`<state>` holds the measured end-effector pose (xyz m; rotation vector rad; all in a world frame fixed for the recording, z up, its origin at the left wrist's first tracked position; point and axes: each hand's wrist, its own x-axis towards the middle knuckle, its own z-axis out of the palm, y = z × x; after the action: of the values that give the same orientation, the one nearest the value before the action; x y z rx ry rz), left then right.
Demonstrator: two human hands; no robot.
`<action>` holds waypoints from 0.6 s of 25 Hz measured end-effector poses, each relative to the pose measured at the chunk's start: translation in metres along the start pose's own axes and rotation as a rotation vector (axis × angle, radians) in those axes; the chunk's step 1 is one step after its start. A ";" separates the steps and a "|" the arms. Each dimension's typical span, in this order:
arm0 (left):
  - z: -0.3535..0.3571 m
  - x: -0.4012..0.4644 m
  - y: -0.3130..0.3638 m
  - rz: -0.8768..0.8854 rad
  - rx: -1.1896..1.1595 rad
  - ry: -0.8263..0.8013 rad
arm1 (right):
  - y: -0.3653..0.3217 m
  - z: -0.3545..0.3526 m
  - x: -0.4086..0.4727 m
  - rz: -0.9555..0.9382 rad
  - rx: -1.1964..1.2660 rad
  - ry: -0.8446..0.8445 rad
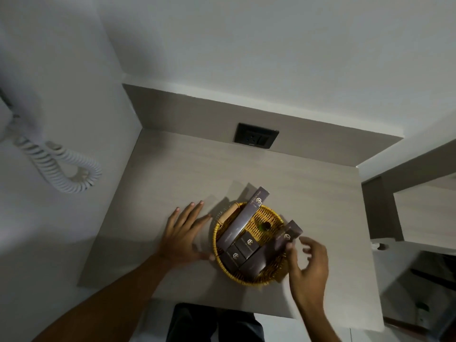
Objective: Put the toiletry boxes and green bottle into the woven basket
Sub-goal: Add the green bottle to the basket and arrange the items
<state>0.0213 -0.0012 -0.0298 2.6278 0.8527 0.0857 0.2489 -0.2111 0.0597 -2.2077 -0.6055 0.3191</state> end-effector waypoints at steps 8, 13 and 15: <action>-0.039 0.044 0.062 -0.241 -0.239 0.011 | 0.016 0.008 -0.030 0.438 0.224 -0.055; -0.043 0.042 0.070 -0.357 -0.180 0.068 | 0.010 0.004 0.002 0.249 0.158 -0.073; -0.044 0.035 0.075 -0.414 -0.172 0.070 | 0.006 0.003 0.018 0.192 0.113 -0.109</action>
<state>0.0835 -0.0225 0.0366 2.2523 1.3303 0.1344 0.2646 -0.2034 0.0533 -2.1526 -0.4222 0.5626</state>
